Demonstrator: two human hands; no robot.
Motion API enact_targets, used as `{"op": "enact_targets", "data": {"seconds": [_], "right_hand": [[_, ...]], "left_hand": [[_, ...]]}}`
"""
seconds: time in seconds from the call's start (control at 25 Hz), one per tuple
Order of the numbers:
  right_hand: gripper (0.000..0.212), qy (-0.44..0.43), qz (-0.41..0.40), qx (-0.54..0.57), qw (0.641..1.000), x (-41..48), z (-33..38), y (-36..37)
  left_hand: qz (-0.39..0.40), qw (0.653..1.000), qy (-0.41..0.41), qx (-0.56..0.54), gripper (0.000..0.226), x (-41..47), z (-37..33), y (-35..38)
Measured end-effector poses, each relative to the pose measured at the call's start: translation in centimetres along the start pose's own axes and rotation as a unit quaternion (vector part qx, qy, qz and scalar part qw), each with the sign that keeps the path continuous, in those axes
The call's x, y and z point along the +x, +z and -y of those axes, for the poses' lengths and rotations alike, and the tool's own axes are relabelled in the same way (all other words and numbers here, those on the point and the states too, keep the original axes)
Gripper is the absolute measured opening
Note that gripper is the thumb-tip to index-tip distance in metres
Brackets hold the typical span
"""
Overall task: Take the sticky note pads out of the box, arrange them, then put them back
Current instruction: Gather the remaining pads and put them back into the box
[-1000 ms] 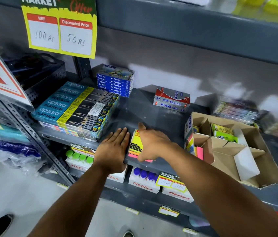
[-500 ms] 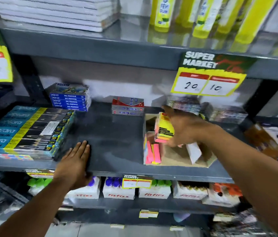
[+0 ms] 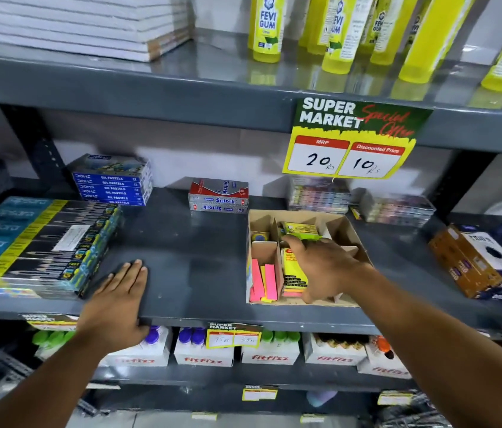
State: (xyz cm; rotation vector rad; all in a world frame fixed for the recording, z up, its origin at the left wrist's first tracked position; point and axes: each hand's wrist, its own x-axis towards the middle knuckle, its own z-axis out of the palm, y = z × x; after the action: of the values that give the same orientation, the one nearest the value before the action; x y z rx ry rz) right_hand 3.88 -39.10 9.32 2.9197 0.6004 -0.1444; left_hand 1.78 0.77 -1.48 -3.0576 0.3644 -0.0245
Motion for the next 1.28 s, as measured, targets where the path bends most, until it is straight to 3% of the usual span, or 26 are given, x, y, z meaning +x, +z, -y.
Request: {"op": "enact_targets", "data": {"seconds": [0.24,0.48,0.6,0.76,0.84,0.88,0.92,1.0,1.08,1.12,1.16,1.28], "right_hand": [[0.133,-0.023,-0.052,-0.012,0.998,-0.1,0.0,2.7],[0.132,-0.026,-0.032,-0.001,0.999,-0.3,0.0,2.9],[0.131,-0.035,-0.03,-0.054,0.997,-0.5,0.0,2.7],[0.132,-0.03,-0.102,-0.148,0.983,-1.3,0.6,2.1],[0.131,0.001,-0.168,-0.074,0.983,-2.5,0.9,1.6],[0.122,0.028,-0.22,0.032,0.975,-3.3,1.4,1.4],[0.107,0.064,-0.276,0.167,0.944,-4.3,2.2,1.6],[0.071,0.14,-0.377,0.411,0.818,-6.5,5.0,3.3],[0.055,0.224,-0.404,0.55,0.696,-7.8,8.4,5.6],[0.055,0.259,-0.388,0.584,0.664,-7.9,9.9,6.5],[0.058,0.285,-0.367,0.593,0.657,-7.6,11.0,7.0],[0.066,0.314,-0.346,0.559,0.685,-6.2,11.3,7.2]], "left_hand": [[-0.002,1.0,0.003,0.001,0.115,0.3,0.3,0.2],[0.005,1.0,0.002,0.017,0.115,0.4,0.3,0.3],[0.004,1.0,0.0,0.016,0.113,0.3,0.2,0.2],[-0.004,1.0,0.003,0.014,0.113,0.1,0.1,0.1],[0.0,1.0,0.002,0.02,0.113,0.2,0.2,0.2],[0.002,1.0,-0.001,0.022,0.113,0.2,0.3,0.3],[0.003,1.0,-0.002,0.023,0.113,0.3,0.3,0.4],[0.002,1.0,0.0,0.026,0.113,0.3,0.4,0.6],[0.0,1.0,0.001,0.022,0.114,0.3,0.3,0.6],[0.0,1.0,0.001,0.018,0.114,0.2,0.3,0.5],[0.001,1.0,0.001,0.016,0.113,0.2,0.4,0.4],[0.003,1.0,0.005,0.012,0.112,0.3,0.4,0.4]]}}
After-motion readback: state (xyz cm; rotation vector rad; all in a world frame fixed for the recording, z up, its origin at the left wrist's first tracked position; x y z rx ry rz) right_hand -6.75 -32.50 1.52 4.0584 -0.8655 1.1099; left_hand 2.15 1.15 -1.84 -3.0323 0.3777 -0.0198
